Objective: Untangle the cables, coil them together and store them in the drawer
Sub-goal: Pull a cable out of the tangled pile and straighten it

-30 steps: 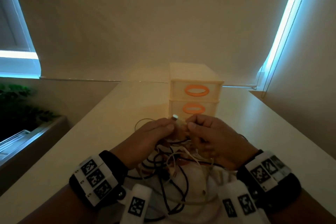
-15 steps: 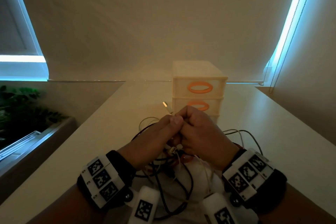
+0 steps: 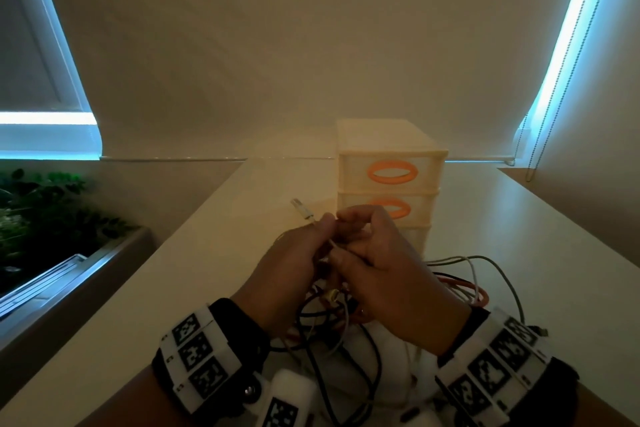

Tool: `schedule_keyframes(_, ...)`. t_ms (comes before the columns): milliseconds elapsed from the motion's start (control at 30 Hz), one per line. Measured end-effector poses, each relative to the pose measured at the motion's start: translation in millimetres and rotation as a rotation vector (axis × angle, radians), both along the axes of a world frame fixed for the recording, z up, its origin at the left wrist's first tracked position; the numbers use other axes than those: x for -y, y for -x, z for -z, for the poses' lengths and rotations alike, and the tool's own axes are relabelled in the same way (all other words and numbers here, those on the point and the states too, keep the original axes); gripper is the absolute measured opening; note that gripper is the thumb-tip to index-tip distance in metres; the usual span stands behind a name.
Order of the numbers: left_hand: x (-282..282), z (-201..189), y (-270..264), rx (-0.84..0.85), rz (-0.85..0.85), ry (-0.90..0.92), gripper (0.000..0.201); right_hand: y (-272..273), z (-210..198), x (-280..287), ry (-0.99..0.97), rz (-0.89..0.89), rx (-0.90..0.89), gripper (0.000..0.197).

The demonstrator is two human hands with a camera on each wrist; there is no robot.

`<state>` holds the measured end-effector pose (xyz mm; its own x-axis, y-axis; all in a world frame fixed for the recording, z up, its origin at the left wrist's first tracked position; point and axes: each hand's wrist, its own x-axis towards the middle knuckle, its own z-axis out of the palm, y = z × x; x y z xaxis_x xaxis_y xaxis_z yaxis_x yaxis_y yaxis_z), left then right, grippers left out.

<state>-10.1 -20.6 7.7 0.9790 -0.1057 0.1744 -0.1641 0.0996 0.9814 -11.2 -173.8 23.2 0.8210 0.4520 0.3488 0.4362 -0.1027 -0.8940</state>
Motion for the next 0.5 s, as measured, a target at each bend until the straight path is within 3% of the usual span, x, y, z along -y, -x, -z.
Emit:
schedule_keyframes(133,-6,-8,-2,-0.041,0.007,0.166,0.056,-5,-1,6,-0.018,0.030,-0.142,0.017)
schedule_keyframes(200,-10,-13,-4,-0.031,0.000,0.288,0.056,-8,3,10,0.087,0.001,-0.139,0.004)
schedule_keyframes(333,-18,-15,-8,-0.013,0.063,0.509,0.058,-8,8,15,0.294,-0.107,-0.087,0.025)
schedule_keyframes(500,-9,-16,-4,-0.059,0.162,0.599,0.058,-10,12,11,0.343,-0.045,0.096,0.021)
